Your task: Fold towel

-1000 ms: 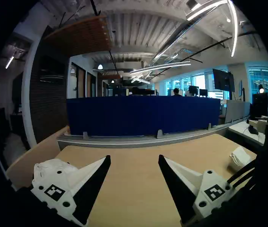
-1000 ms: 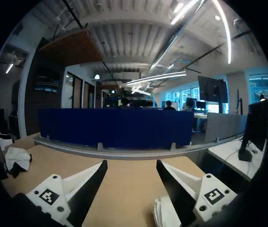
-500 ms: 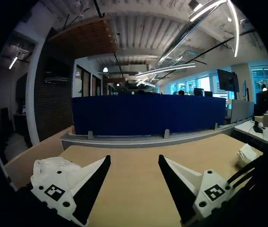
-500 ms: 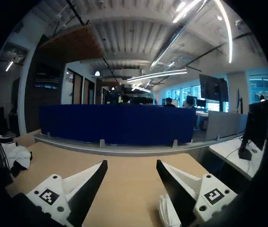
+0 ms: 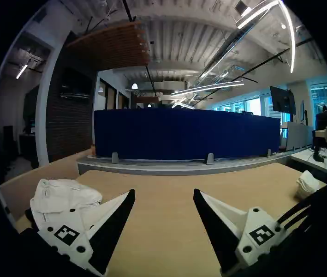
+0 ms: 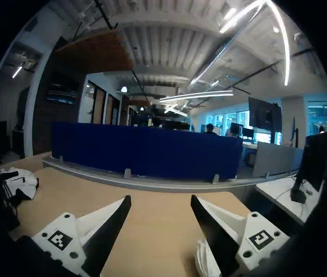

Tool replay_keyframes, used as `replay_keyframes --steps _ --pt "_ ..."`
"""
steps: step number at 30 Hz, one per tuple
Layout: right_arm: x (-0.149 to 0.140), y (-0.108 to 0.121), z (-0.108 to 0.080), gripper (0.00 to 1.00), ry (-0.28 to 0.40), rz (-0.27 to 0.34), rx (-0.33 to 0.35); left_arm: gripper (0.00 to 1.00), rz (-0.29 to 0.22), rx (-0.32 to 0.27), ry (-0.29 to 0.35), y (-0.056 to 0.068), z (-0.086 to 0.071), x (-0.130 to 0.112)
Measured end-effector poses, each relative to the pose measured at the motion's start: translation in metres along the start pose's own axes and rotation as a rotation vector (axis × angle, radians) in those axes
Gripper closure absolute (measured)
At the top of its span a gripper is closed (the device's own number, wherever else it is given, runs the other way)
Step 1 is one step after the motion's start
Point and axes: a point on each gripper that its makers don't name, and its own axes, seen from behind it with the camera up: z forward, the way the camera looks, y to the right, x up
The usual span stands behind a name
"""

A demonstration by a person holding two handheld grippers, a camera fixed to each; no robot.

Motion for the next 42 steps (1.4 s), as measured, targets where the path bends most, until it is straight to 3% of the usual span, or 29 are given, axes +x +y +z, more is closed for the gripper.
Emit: replay_keyframes --steps 6,12,24,42 --pt "-0.008 0.001 0.0 0.0 0.01 -0.019 -0.018 0.06 -0.001 0.021 0.005 -0.008 0.0 -0.03" --pt "-0.016 0.0 0.0 0.0 0.017 -0.018 -0.021 0.06 -0.014 0.02 0.016 -0.007 -0.001 -0.049" --pt "-0.038 0.001 0.005 0.0 0.017 -0.035 -0.028 0.06 -0.006 0.033 0.039 -0.014 0.0 -0.065" --pt "-0.044 0.004 0.009 0.0 0.018 -0.034 -0.033 0.06 0.011 0.046 0.048 -0.019 -0.002 -0.078"
